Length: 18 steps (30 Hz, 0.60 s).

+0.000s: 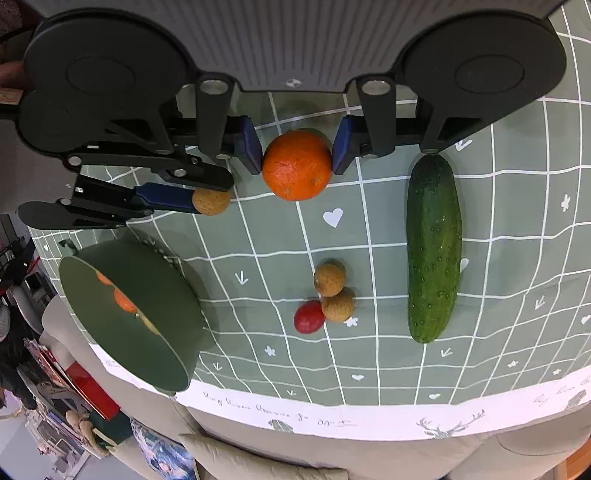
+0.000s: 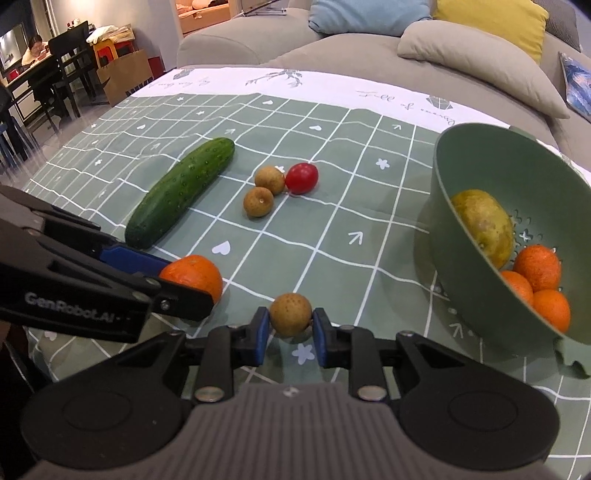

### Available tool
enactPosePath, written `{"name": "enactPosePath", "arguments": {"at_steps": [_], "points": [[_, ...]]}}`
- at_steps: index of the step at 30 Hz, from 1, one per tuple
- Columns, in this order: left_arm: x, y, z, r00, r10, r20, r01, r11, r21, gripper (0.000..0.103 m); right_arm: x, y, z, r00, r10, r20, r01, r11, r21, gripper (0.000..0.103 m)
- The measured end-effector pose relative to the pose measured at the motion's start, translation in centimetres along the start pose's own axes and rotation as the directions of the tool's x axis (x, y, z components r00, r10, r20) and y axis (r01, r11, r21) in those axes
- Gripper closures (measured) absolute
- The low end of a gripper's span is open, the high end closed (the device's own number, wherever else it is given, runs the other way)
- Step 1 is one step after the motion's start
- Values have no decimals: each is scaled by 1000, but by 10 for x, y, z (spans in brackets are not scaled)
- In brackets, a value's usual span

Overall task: Organize fruits
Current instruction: 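Grasp the last orange with the left tool while the right tool grasps a longan, then carry the orange and longan into the green colander and open both tools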

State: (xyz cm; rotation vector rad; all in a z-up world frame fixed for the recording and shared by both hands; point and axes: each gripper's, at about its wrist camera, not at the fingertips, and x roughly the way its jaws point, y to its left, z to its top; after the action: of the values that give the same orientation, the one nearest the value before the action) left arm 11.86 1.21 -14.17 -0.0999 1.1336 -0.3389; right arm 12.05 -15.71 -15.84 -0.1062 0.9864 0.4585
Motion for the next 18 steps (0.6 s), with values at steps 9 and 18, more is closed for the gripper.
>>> {"name": "enactPosePath", "arguments": {"at_steps": [9, 18], "points": [[-36, -19, 28, 996, -39, 75, 44, 997, -71, 58, -47, -14, 17, 999, -12, 50, 13, 1000, -20, 82], [-35, -67, 81, 980, -155, 128, 166, 983, -82, 58, -91, -69, 39, 989, -100, 106, 102, 995, -12, 82]]}}
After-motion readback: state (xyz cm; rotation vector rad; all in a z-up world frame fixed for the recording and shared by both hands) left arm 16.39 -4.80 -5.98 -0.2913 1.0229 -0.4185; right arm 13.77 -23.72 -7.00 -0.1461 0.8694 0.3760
